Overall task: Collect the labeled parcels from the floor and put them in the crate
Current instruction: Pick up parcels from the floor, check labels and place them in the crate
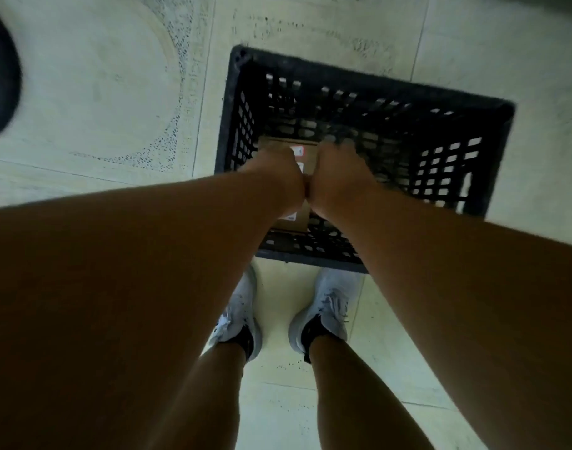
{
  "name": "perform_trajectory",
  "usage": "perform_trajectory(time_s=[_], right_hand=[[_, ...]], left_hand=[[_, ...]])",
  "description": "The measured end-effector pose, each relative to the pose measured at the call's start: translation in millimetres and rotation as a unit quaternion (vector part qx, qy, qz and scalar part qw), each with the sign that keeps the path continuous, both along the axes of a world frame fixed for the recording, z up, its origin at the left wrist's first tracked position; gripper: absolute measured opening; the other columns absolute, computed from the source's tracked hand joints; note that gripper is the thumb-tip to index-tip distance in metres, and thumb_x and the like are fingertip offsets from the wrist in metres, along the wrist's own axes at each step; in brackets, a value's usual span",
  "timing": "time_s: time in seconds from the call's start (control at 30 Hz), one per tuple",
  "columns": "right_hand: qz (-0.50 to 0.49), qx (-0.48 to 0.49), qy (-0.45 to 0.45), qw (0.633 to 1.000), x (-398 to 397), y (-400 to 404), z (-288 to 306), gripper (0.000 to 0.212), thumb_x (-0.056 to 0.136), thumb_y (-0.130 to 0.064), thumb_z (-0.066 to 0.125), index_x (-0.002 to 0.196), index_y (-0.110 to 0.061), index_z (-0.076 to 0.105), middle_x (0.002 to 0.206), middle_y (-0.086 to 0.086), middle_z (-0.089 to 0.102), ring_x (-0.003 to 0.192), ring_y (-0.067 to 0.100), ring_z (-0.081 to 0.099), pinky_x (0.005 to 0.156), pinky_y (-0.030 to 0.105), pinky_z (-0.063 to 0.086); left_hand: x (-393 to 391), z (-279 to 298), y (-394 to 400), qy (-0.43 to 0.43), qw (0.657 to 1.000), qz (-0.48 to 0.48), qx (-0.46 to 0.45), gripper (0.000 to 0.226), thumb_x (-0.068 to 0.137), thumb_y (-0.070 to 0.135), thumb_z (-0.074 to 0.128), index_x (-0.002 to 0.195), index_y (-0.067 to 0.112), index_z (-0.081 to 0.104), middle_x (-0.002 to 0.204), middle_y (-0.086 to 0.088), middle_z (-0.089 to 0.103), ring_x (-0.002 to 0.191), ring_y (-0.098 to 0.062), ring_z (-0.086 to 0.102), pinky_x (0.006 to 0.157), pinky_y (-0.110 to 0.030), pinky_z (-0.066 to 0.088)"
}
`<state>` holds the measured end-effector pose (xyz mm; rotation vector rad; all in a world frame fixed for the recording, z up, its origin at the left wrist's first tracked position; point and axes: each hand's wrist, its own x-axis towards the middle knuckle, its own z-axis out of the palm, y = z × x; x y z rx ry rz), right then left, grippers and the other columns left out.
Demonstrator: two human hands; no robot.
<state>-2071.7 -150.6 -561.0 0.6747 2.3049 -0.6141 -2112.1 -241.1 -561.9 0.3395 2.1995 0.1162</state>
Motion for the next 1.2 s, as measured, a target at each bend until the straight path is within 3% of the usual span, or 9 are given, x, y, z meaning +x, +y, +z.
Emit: perform_trajectory(time_s=[0.13,0.3,0.4,0.57,0.77,0.87,1.03,1.2], right_hand=[[-0.044,0.003,0.092,0.995,14.5,6.2,108.5,0.053,0.089,-0.031,0.065,0.137,-0.018,0.045,0.133,0.013,0.046,0.120,0.033,0.050,0.097,0.050,0.047],[-0.108,0.003,0.210,0.972,39.5,13.1,309.8,0.051,0.090,-0.031,0.065,0.137,-0.018,0.048,0.135,0.010,0.047,0.122,0.030,0.050,0.101,0.046,0.046],[-0.150,0.019,0.302,0.941,61.6,13.8,421.5,0.054,0.089,-0.030,0.067,0.139,-0.018,0.049,0.138,0.007,0.047,0.122,0.024,0.050,0.098,0.037,0.045],[-0.204,0.083,0.416,0.882,105.4,16.6,552.2,0.058,0.089,-0.031,0.068,0.140,-0.018,0.047,0.138,0.004,0.047,0.125,0.022,0.049,0.101,0.045,0.045],[-0.297,0.161,0.496,0.800,179.0,7.3,632.0,0.067,0.084,-0.031,0.075,0.143,-0.021,0.044,0.140,0.000,0.044,0.122,0.006,0.042,0.096,0.021,0.035],[-0.316,0.200,0.503,0.779,221.7,5.7,654.1,0.072,0.083,-0.032,0.077,0.145,-0.021,0.042,0.146,0.001,0.042,0.133,0.009,0.037,0.107,0.027,0.038],[-0.371,0.228,0.504,0.746,303.5,22.3,674.7,0.082,0.083,-0.043,0.075,0.150,-0.037,0.030,0.161,-0.001,0.023,0.148,0.014,0.022,0.114,0.037,0.033],[-0.446,0.269,0.465,0.716,407.5,63.9,673.1,0.089,0.080,-0.051,0.075,0.152,-0.038,0.023,0.164,-0.007,0.016,0.149,0.011,0.018,0.107,0.025,0.025]], left_hand=[[6.7,115.8,-4.3,0.079,0.991,0.022,0.105,0.039,0.092,0.022,0.056,0.130,0.017,0.049,0.125,-0.012,0.055,0.104,-0.031,0.059,0.082,-0.039,0.051],[16.8,320.6,-11.6,0.151,0.970,0.002,0.191,0.037,0.092,0.023,0.054,0.129,0.018,0.052,0.124,-0.009,0.057,0.104,-0.029,0.060,0.080,-0.036,0.048],[27.6,428.6,-12.3,0.212,0.941,-0.006,0.263,0.039,0.091,0.026,0.057,0.130,0.022,0.053,0.122,-0.004,0.057,0.104,-0.023,0.060,0.080,-0.035,0.050],[50.7,541.5,-10.8,0.273,0.875,-0.064,0.395,0.035,0.090,0.023,0.060,0.124,0.026,0.057,0.116,-0.002,0.057,0.094,-0.021,0.061,0.075,-0.028,0.046],[92.7,613.1,0.5,0.272,0.806,-0.195,0.489,0.040,0.088,0.018,0.065,0.126,0.032,0.061,0.132,-0.005,0.046,0.108,-0.022,0.055,0.084,-0.030,0.045],[124.1,637.8,9.2,0.249,0.784,-0.240,0.515,0.041,0.090,0.020,0.064,0.128,0.032,0.060,0.134,-0.002,0.044,0.115,-0.019,0.053,0.091,-0.033,0.047],[181.2,668.5,40.4,0.242,0.757,-0.296,0.530,0.045,0.090,0.028,0.060,0.134,0.035,0.054,0.140,0.002,0.039,0.120,-0.015,0.048,0.097,-0.038,0.048],[256.4,674.5,107.4,0.219,0.734,-0.330,0.551,0.049,0.090,0.034,0.064,0.137,0.033,0.051,0.141,0.002,0.041,0.120,-0.015,0.050,0.093,-0.035,0.052]])
